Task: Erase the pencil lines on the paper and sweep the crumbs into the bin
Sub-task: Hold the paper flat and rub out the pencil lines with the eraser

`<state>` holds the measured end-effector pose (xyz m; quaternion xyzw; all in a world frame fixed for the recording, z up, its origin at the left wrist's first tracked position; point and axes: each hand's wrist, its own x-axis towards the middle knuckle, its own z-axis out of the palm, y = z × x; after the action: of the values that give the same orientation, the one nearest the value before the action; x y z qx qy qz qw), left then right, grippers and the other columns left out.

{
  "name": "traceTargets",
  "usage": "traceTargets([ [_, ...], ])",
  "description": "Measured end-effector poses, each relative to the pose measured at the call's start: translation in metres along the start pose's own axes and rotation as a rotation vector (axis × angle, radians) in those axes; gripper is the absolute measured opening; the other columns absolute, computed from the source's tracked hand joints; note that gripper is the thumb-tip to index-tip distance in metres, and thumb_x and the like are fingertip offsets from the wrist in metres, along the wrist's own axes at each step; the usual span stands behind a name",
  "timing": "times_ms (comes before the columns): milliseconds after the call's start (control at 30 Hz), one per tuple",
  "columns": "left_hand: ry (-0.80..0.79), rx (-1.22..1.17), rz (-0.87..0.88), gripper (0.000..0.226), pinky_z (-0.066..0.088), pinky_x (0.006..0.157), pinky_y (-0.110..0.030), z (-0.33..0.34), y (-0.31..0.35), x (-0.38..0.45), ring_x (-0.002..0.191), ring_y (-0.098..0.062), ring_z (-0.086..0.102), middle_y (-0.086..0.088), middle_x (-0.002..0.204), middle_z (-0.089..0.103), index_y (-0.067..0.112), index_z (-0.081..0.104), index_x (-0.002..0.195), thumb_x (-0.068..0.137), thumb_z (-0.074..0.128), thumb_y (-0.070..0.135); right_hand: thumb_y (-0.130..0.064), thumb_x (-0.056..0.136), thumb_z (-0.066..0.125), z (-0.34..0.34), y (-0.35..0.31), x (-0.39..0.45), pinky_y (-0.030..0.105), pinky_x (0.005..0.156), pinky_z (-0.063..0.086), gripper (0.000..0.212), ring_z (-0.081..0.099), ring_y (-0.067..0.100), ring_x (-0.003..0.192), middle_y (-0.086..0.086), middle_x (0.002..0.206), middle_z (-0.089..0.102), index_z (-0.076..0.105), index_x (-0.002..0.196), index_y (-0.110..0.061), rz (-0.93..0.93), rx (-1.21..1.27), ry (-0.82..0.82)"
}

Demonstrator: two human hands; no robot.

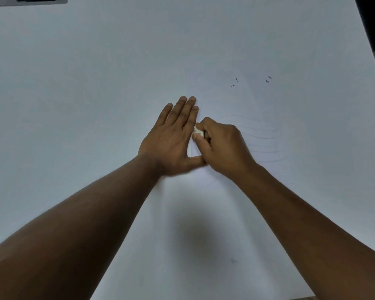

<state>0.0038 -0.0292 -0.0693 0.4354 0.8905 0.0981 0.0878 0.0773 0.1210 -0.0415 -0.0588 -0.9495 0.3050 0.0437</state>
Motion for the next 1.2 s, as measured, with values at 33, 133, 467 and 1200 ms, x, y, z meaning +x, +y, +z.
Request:
traceTargets([
  [33, 0.006, 0.003, -0.002, 0.113, 0.001, 0.13, -0.046, 0.0, 0.0, 0.0, 0.16, -0.024, -0.007, -0.012, 0.173, 0.0, 0.004, 0.009, 0.164, 0.087, 0.032, 0.084, -0.025, 0.097, 0.058, 0.0, 0.001, 0.001, 0.033, 0.059, 0.049, 0.017, 0.058, 0.02, 0.061, 0.0, 0.069, 0.062, 0.062, 0.099, -0.009, -0.018, -0.026, -0.001],
  [133, -0.013, 0.019, -0.014, 0.113, 0.0, 0.13, -0.046, -0.001, 0.001, 0.0, 0.16, -0.024, -0.01, -0.011, 0.173, -0.003, 0.005, 0.006, 0.164, 0.089, 0.029, 0.086, -0.024, 0.098, 0.054, -0.004, 0.009, 0.008, 0.031, 0.057, 0.046, 0.018, 0.059, 0.022, 0.061, 0.004, 0.073, 0.064, 0.06, 0.099, -0.008, -0.03, -0.167, 0.053],
  [467, 0.001, 0.022, 0.006, 0.113, 0.002, 0.13, -0.047, 0.0, -0.001, 0.0, 0.16, -0.026, -0.007, -0.013, 0.173, 0.0, 0.003, 0.01, 0.164, 0.088, 0.032, 0.084, -0.023, 0.096, 0.056, 0.007, -0.001, 0.004, 0.031, 0.057, 0.048, 0.017, 0.061, 0.025, 0.061, 0.006, 0.072, 0.065, 0.062, 0.097, -0.007, 0.004, -0.142, 0.097],
  [1200, -0.045, 0.043, 0.036, 0.104, 0.0, 0.129, -0.051, -0.002, -0.003, 0.002, 0.159, -0.023, -0.014, -0.007, 0.173, -0.008, 0.011, 0.004, 0.165, 0.093, 0.018, 0.084, -0.031, 0.095, 0.06, -0.023, 0.019, -0.009, 0.028, 0.061, 0.048, 0.016, 0.057, 0.009, 0.064, -0.01, 0.073, 0.06, 0.062, 0.103, -0.017, 0.069, 0.058, -0.114],
])
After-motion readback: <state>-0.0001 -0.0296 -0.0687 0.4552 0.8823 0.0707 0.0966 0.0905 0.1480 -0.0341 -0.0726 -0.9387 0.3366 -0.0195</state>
